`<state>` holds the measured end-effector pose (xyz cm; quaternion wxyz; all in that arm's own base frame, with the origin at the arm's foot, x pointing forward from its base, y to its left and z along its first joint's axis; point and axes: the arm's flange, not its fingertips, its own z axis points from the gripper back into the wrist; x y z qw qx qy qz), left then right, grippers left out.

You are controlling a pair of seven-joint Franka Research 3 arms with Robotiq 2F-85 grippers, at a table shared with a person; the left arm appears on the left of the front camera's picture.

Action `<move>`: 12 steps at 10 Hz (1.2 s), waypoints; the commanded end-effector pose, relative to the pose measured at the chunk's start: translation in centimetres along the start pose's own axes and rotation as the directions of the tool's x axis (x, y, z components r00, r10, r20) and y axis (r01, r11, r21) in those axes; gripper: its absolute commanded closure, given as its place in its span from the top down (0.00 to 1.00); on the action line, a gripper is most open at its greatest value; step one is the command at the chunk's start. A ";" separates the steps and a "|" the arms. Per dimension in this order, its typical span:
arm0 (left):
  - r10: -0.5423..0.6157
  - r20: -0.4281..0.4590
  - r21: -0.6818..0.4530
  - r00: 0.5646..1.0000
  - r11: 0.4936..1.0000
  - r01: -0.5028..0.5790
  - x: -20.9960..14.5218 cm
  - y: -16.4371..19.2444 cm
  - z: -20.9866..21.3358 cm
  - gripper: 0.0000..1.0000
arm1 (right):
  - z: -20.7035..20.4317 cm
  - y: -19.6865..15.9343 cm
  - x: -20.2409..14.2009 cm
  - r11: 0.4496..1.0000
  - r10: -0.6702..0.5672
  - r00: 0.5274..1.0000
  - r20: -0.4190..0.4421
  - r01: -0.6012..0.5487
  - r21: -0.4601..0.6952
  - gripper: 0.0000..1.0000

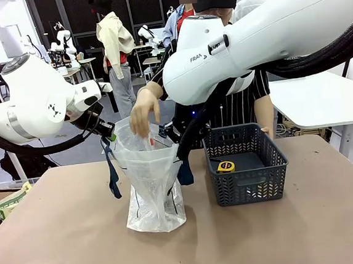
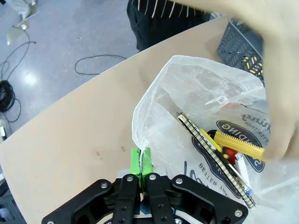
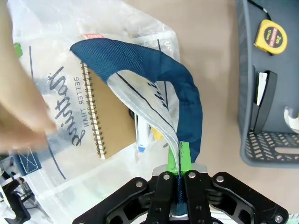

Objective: Transfer purchased items from the store into the shopping bag.
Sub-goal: Move the Reusable shopping bag to the right side of the table.

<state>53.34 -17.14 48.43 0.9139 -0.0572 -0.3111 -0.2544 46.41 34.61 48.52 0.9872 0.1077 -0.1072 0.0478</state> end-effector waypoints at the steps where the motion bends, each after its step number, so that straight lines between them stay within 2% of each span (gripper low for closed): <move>1: 0.008 -0.003 0.007 1.000 1.000 -0.008 0.1 0.1 0.1 0.00 | 0.1 -0.1 -0.1 1.000 -0.008 1.000 -0.004 0.008 0.007 0.00; 12: 0.008 -0.003 0.007 1.000 1.000 -0.008 0.1 0.1 0.1 0.00 | 0.1 -0.1 -0.1 1.000 -0.008 1.000 -0.004 0.008 0.007 0.00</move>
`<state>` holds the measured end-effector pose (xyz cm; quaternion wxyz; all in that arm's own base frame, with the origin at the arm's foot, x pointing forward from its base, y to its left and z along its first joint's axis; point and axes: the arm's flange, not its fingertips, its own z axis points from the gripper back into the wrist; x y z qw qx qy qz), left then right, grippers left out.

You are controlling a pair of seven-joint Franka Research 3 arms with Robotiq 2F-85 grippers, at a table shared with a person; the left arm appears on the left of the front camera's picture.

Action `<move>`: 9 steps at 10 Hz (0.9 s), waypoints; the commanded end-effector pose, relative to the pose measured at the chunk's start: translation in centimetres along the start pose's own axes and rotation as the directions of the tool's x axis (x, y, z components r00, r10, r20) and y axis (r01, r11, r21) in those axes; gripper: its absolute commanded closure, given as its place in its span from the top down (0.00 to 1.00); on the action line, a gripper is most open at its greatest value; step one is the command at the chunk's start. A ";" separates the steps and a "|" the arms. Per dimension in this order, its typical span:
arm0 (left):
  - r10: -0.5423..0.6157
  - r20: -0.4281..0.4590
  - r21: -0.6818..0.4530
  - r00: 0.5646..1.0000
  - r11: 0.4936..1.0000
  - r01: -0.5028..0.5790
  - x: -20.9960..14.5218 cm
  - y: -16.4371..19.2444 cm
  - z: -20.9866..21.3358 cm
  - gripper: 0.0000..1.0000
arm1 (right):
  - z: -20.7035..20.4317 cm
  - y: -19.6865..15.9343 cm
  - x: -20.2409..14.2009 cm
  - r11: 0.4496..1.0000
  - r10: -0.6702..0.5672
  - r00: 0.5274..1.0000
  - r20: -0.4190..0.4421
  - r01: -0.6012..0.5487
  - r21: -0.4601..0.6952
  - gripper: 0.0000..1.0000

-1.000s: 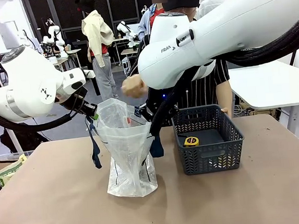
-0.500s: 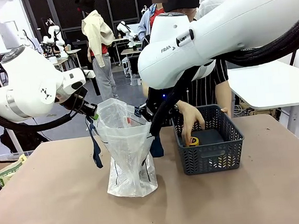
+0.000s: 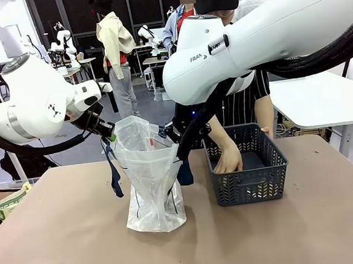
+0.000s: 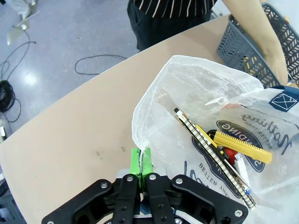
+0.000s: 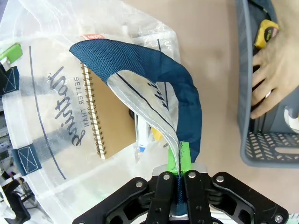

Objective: Transfer purchased items from the store into the shopping bag.
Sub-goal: Move the Reusable shopping bag to the right side of the table.

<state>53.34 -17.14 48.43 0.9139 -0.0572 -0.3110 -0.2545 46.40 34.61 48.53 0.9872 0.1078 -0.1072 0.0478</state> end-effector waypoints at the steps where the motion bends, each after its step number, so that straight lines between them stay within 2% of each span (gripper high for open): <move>1: 0.008 -0.003 0.007 1.000 1.000 -0.008 0.1 0.1 0.1 0.00 | 0.1 -0.1 -0.1 1.000 -0.008 1.000 -0.005 0.008 0.007 0.00; 9: 0.008 -0.003 0.007 1.000 1.000 -0.008 0.1 0.1 0.1 0.00 | 0.1 -0.1 -0.1 1.000 -0.008 1.000 -0.005 0.008 0.007 0.00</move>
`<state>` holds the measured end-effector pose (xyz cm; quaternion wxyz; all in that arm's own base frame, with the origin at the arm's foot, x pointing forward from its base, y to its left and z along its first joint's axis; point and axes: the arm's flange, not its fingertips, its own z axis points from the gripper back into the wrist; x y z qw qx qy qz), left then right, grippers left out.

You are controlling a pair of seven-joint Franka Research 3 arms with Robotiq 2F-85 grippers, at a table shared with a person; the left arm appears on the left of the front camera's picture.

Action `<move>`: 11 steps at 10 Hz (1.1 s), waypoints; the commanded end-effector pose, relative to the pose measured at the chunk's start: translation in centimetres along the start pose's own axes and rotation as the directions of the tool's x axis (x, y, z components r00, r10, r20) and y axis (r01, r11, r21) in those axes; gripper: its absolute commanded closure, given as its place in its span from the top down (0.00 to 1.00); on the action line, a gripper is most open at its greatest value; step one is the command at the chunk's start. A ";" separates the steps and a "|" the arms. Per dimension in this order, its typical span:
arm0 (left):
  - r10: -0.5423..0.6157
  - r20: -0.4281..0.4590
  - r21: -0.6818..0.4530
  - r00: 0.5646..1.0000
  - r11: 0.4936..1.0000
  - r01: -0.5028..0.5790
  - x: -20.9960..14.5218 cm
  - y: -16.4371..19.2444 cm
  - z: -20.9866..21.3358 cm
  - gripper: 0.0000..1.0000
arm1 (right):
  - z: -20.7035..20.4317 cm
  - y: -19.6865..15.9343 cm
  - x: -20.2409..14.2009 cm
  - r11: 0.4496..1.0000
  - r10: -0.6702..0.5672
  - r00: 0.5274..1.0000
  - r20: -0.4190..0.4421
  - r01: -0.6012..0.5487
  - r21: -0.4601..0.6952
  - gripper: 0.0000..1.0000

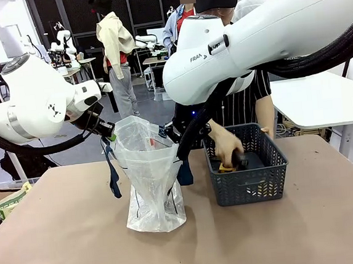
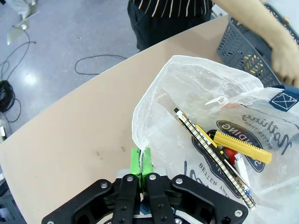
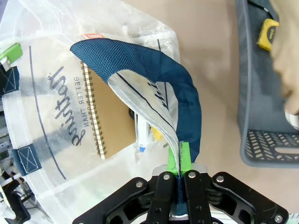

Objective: Transfer purchased items from the store into the shopping bag.
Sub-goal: Move the Reusable shopping bag to the right side of the table.

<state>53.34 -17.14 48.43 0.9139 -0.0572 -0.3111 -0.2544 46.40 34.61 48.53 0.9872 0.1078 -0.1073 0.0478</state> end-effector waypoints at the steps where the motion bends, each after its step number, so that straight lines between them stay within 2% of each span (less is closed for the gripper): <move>1: 0.008 -0.003 0.007 1.000 1.000 -0.008 0.1 0.1 0.1 0.00 | 0.1 -0.1 -0.1 1.000 -0.008 1.000 -0.005 0.008 0.007 0.00; 11: 0.008 -0.003 0.007 1.000 1.000 -0.008 0.1 0.1 0.1 0.00 | 0.1 -0.1 -0.1 1.000 -0.008 1.000 -0.005 0.008 0.007 0.00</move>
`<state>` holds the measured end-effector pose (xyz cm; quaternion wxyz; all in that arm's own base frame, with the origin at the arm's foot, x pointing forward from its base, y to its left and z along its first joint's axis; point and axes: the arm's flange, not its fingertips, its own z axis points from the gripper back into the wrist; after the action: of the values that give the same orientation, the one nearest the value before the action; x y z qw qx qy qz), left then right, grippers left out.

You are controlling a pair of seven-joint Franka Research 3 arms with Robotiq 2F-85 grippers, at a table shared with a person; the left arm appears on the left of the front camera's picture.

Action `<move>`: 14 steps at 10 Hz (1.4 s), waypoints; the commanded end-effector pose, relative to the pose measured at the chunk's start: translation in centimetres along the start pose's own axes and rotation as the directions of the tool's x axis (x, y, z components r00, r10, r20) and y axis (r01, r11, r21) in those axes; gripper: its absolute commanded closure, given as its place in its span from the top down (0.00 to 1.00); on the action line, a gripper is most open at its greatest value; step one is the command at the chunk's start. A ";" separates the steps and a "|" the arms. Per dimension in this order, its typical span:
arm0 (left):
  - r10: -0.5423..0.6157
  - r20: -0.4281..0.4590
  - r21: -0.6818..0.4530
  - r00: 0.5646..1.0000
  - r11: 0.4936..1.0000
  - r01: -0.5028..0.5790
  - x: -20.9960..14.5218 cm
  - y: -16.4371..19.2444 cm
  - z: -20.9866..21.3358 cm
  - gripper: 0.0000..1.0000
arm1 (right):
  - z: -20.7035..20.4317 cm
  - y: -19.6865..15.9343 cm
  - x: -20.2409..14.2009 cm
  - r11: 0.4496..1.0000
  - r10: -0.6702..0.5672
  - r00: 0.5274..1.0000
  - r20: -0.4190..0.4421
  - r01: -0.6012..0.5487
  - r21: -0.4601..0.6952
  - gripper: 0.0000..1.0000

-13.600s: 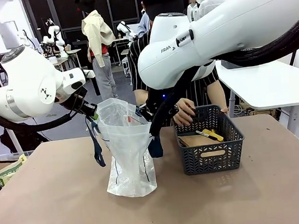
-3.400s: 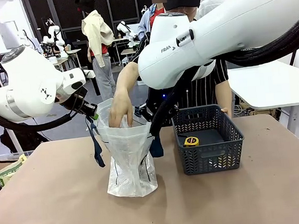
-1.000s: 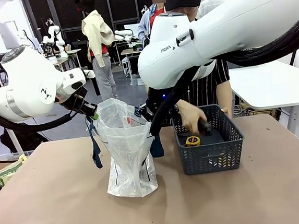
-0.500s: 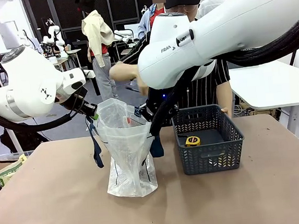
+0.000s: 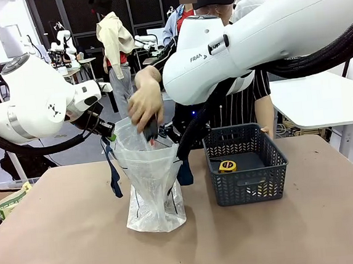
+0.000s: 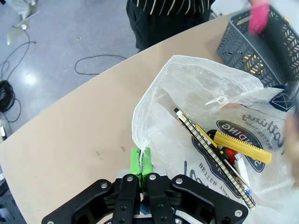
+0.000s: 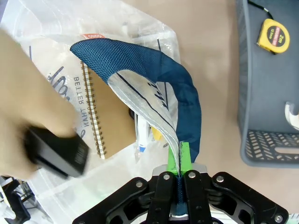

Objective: Transfer purchased items from the store into the shopping bag.
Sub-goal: Move the Reusable shopping bag to the right side of the table.

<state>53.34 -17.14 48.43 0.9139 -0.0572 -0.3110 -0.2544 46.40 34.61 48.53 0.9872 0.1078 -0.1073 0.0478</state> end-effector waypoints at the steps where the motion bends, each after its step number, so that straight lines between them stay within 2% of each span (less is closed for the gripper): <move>1: 0.008 -0.003 0.007 1.000 1.000 -0.008 0.1 0.1 0.1 0.00 | 0.1 -0.1 -0.1 1.000 -0.008 1.000 -0.005 0.008 0.007 0.00; 14: 0.008 -0.003 0.007 1.000 1.000 -0.008 0.1 0.1 0.1 0.00 | 0.1 -0.1 -0.1 1.000 -0.008 1.000 -0.005 0.008 0.007 0.00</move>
<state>53.34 -17.14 48.43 0.9139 -0.0572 -0.3111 -0.2544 46.40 34.60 48.54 0.9872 0.1076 -0.1071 0.0477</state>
